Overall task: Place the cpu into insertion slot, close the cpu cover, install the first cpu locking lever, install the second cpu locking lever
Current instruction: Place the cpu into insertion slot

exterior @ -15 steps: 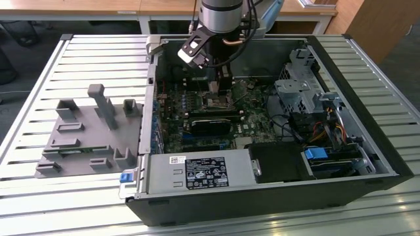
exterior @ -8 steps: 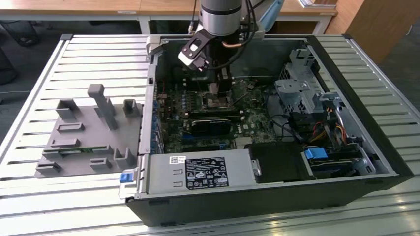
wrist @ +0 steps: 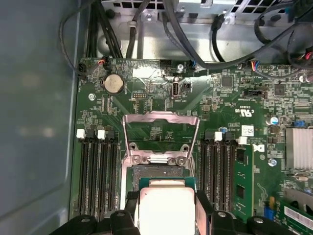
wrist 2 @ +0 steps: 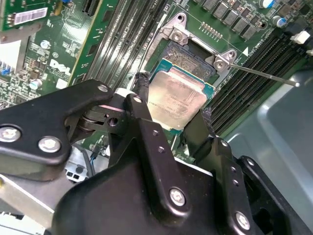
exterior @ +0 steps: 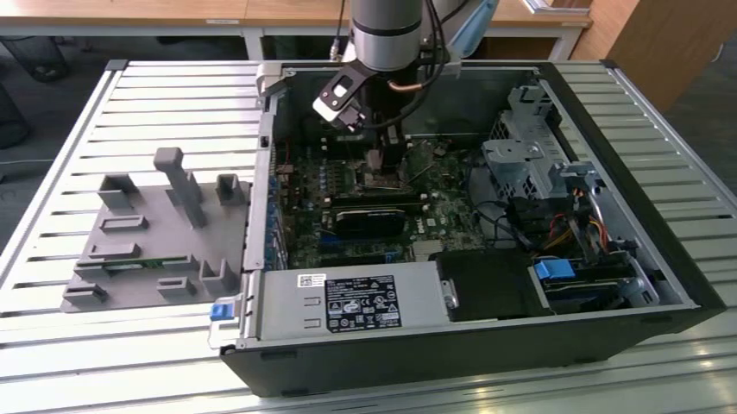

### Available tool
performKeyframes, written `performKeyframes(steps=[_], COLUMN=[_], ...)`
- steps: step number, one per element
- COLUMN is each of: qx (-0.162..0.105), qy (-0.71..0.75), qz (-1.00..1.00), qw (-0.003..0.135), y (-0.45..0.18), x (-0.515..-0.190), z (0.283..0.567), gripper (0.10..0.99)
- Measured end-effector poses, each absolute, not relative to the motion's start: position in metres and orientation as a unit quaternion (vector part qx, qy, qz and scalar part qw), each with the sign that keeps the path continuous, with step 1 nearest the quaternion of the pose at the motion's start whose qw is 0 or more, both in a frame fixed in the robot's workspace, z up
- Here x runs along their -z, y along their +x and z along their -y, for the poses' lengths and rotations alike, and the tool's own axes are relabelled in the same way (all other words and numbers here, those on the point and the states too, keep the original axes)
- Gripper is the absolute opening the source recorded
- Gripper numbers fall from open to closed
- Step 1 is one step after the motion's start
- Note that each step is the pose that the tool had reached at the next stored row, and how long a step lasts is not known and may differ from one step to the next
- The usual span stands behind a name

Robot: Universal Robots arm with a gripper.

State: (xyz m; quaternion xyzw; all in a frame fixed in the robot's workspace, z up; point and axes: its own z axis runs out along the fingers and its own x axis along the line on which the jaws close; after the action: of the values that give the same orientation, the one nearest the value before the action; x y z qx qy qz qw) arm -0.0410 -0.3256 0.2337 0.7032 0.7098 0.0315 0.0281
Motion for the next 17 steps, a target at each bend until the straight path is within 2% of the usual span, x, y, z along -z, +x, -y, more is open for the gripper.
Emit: performKeyframes(steps=[17], qx=[-0.031], qy=[0.706], qz=[-0.707], qw=[0.028], y=[-0.041], x=[-0.215], z=[0.323], gripper=[0.541])
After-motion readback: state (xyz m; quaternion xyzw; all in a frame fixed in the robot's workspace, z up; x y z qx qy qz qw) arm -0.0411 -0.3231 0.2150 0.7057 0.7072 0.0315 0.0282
